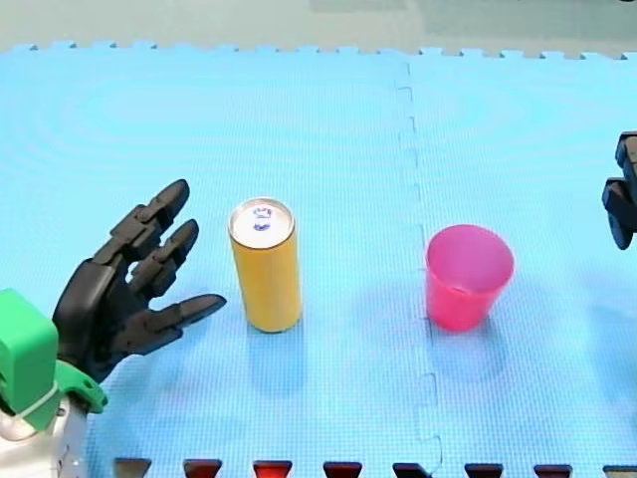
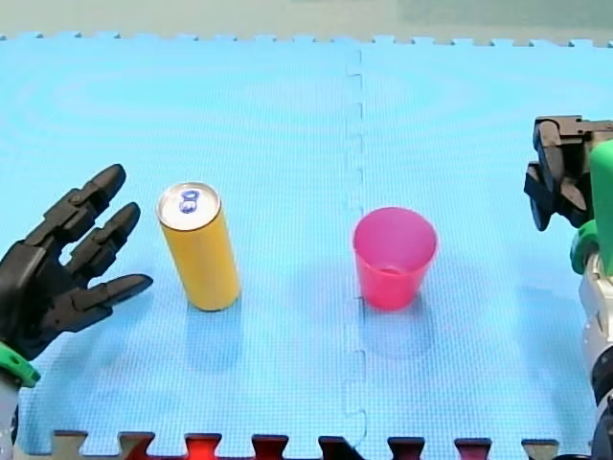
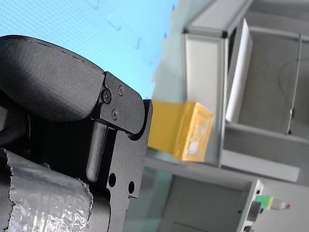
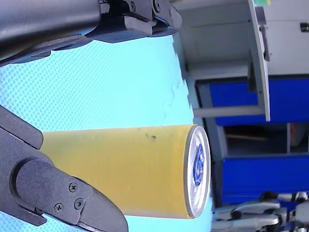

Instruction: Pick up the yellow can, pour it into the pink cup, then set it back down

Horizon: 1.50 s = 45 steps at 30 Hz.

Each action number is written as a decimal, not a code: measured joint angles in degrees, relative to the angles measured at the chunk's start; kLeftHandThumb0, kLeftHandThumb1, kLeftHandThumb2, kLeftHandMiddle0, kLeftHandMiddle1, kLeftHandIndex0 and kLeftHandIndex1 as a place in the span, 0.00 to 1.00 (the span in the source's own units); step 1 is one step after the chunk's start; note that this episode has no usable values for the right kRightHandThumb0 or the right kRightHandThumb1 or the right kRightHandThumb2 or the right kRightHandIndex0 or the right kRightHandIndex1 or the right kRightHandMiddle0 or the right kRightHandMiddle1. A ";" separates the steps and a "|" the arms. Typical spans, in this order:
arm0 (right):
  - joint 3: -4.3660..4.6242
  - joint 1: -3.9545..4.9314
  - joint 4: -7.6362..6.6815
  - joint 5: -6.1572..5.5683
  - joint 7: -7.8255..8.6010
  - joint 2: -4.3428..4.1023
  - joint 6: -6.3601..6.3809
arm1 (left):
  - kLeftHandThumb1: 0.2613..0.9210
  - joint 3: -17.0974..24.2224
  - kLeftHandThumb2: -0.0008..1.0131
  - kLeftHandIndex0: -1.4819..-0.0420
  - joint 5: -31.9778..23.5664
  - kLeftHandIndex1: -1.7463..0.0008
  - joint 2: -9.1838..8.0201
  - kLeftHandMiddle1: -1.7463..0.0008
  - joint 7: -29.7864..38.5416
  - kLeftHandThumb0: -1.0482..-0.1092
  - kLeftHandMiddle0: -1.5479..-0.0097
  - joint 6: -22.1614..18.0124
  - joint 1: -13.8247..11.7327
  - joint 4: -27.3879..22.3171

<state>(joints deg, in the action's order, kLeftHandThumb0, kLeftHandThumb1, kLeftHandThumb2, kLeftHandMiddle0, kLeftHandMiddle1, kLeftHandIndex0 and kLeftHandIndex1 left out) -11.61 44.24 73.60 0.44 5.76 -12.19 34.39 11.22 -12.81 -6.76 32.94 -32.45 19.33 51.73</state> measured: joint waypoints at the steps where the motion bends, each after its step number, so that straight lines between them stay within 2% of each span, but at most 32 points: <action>1: 0.16 0.00 0.00 0.22 -0.11 -0.09 0.00 | 0.65 -0.35 0.01 0.86 0.70 1.00 -0.17 1.00 -0.38 0.36 0.89 -0.10 0.14 0.16; 7: 0.74 0.00 -0.14 0.73 -0.71 -0.45 -0.14 | 0.67 -1.72 0.01 0.87 3.30 1.00 -1.01 1.00 -1.93 0.27 0.88 -0.84 1.00 1.82; 16: 0.97 0.00 -0.26 0.90 -1.11 -0.57 -0.46 | 0.65 -2.57 0.00 0.87 4.97 1.00 -1.41 0.99 -1.14 0.22 0.87 -2.30 4.40 9.39; 21: 0.88 0.00 -0.26 0.84 -1.12 -0.67 -0.60 | 0.64 -1.98 0.00 0.87 4.38 1.00 -0.93 0.99 -0.24 0.22 0.85 -2.10 5.52 11.72; 32: 1.15 0.00 -0.25 1.18 -1.77 -0.95 -0.71 | 0.62 -1.41 0.00 0.86 3.76 1.00 -0.10 0.99 0.04 0.25 0.83 -2.11 6.46 13.22; 39: 1.17 0.00 -0.26 1.19 -1.86 -0.97 -0.76 | 0.58 -1.42 0.00 0.85 3.75 1.00 1.13 0.99 0.32 0.32 0.81 -2.15 7.69 13.79; 45: 1.15 0.00 -0.30 1.17 -2.09 -0.97 -0.76 | 0.57 -1.74 0.00 0.85 3.86 1.00 2.16 1.00 0.21 0.31 0.83 -1.61 8.90 13.83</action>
<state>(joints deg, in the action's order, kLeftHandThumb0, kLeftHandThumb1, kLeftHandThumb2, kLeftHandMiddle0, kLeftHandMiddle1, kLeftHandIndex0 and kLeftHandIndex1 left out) -10.46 44.24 73.30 1.60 3.68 -13.15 33.63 9.48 -8.95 -4.60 33.15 -34.06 28.23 65.56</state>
